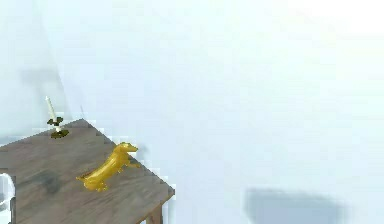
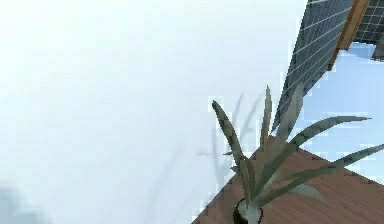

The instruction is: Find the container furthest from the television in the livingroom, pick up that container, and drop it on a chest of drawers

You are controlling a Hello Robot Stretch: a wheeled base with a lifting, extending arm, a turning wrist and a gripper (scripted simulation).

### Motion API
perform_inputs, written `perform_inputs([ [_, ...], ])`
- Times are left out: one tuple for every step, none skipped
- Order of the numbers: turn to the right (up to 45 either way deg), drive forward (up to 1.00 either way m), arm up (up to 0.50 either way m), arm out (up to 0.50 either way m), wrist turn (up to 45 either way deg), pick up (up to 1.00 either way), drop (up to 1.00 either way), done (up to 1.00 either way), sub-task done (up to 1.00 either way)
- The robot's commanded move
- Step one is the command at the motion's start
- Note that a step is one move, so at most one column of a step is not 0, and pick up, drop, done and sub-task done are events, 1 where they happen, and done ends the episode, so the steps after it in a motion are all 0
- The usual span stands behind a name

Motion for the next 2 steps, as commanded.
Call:
perform_inputs([
  [0.0, 0.15, 0.0, 0.0, 0.0, 0.0, 0.0, 0.0, 0.0],
  [-45.0, 0.0, 0.0, 0.0, 0.0, 0.0, 0.0, 0.0, 0.0],
])
